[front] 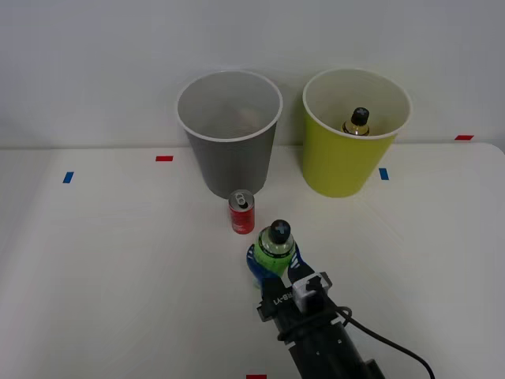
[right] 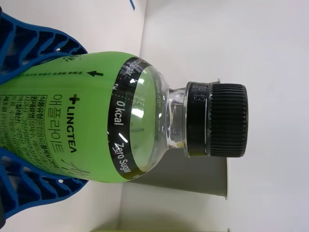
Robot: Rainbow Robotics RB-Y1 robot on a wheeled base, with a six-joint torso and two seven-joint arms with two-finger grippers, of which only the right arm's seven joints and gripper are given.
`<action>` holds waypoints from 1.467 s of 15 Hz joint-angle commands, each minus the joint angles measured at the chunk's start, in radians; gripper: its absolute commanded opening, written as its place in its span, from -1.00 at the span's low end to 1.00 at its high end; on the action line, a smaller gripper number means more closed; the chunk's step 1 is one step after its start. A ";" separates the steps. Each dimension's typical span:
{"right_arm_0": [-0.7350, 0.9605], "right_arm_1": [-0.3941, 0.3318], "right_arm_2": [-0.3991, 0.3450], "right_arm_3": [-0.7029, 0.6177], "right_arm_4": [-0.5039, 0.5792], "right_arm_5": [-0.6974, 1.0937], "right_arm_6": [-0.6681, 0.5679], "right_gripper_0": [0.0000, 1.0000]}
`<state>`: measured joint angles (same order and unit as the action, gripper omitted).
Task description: Put cans in the gray bin, plastic bottles in the light green bin
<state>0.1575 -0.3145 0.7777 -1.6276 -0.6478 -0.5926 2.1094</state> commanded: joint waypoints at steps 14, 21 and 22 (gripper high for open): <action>0.102 -0.086 -0.101 -0.525 -0.119 0.232 -0.032 -1.00; -0.090 0.017 -0.301 -0.525 -0.234 0.448 -0.037 -1.00; -0.124 0.035 -0.327 -0.525 -0.245 0.476 -0.043 -1.00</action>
<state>0.0617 -0.2972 0.4748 -2.1523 -0.8817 -0.1418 2.0719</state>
